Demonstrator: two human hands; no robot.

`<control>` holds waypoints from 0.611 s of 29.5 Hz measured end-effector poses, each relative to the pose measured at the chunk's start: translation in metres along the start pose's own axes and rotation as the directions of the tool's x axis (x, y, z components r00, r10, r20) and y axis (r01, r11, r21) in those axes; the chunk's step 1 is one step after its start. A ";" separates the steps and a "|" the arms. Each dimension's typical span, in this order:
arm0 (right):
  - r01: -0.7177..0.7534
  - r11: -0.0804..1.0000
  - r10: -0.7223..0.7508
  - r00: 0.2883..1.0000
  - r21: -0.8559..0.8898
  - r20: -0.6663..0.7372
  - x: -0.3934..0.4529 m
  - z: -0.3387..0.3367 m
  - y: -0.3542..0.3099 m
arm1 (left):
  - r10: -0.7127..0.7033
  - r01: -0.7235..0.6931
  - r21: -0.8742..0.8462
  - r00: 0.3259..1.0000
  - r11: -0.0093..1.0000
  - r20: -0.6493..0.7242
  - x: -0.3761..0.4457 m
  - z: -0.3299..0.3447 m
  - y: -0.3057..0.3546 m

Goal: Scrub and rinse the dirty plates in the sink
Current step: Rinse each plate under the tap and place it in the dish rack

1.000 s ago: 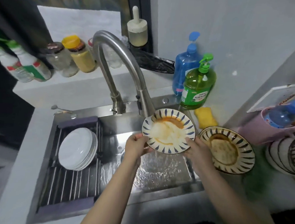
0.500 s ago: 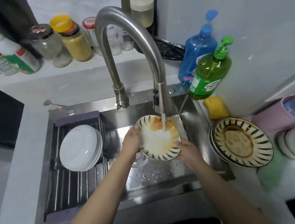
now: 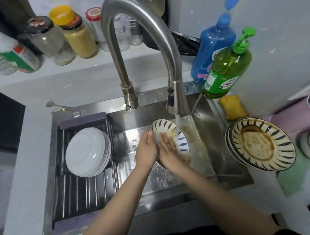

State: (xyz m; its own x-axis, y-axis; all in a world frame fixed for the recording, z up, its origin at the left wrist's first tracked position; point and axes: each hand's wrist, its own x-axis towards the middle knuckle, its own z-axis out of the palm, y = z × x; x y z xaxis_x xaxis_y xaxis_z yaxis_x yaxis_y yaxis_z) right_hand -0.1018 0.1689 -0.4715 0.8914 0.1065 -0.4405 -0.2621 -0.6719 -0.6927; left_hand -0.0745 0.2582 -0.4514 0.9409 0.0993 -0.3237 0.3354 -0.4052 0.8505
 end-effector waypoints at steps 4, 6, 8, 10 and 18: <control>0.188 0.972 -0.165 0.972 -0.139 0.166 -0.042 -0.013 0.012 | -0.180 0.175 -0.239 0.984 0.955 0.001 0.016 -0.006 -0.013; 0.103 0.918 -0.084 0.994 -0.383 0.067 -0.053 -0.027 0.037 | -0.207 0.210 -0.251 0.978 0.945 0.035 0.019 -0.008 -0.024; -0.011 0.840 -0.002 1.000 -0.543 -0.024 -0.041 -0.041 0.052 | -0.199 0.225 -0.255 0.972 0.940 0.125 0.016 -0.002 -0.032; -0.065 0.846 0.073 0.997 -0.529 -0.006 -0.019 -0.040 0.049 | -0.217 0.258 -0.268 0.961 0.928 0.171 0.008 0.006 -0.034; 0.323 0.848 -0.209 0.932 -0.421 0.295 -0.049 -0.031 0.040 | -0.245 0.286 -0.317 0.956 0.904 0.162 0.015 -0.001 -0.033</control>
State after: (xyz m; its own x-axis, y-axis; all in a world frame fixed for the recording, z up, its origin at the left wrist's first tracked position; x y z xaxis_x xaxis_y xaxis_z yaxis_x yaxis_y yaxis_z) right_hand -0.1446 0.1138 -0.4597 0.7766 0.4562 -0.4344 0.2217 -0.8434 -0.4894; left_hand -0.0718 0.2742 -0.4836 0.8096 0.0474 -0.5851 0.5870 -0.0500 0.8081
